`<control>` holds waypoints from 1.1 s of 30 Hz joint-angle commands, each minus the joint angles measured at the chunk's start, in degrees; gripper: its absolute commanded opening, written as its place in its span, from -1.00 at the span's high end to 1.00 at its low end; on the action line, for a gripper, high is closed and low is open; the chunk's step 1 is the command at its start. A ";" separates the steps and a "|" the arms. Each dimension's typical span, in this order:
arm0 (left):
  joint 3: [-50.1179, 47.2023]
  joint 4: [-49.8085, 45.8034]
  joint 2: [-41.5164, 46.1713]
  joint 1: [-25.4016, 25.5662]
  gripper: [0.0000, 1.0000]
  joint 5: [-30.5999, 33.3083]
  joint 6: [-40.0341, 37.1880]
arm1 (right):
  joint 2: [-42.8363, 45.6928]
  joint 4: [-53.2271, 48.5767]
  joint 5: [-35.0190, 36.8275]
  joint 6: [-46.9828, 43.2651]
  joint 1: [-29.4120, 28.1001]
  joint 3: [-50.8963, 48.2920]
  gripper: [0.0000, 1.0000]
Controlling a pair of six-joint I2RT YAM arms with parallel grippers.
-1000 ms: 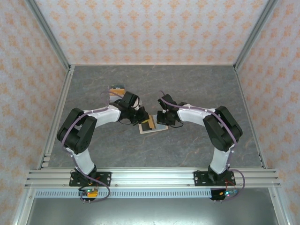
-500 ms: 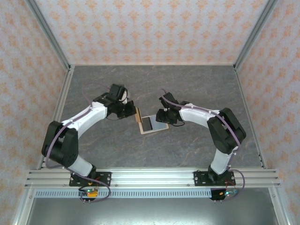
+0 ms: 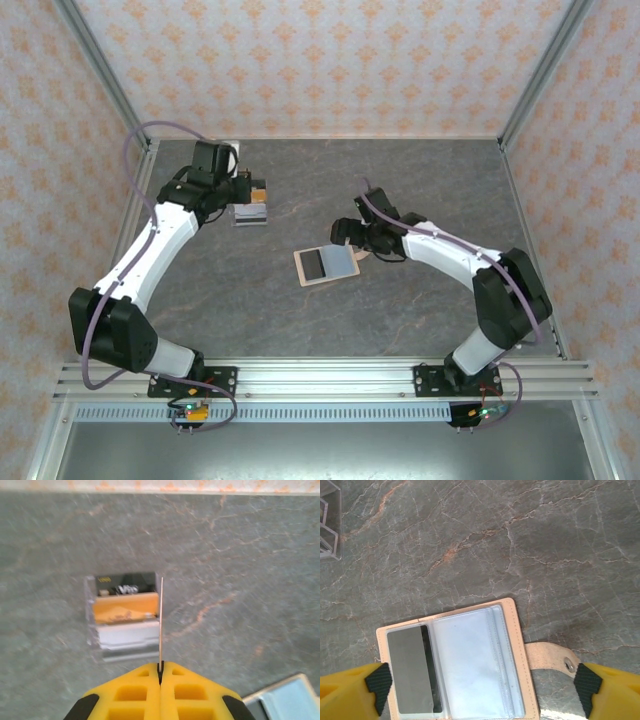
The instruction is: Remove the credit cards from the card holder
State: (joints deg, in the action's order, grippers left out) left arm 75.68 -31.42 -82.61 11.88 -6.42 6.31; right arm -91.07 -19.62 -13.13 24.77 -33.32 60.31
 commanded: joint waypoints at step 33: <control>21.42 -12.96 -30.87 -0.21 1.00 8.73 -67.10 | 3.07 1.16 2.04 0.85 0.62 -2.31 -0.99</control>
State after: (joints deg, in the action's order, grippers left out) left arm 94.94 -41.36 -113.19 11.88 1.83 -55.86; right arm -89.49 -18.44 -12.82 24.82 -32.95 58.28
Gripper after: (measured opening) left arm 0.047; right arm 0.993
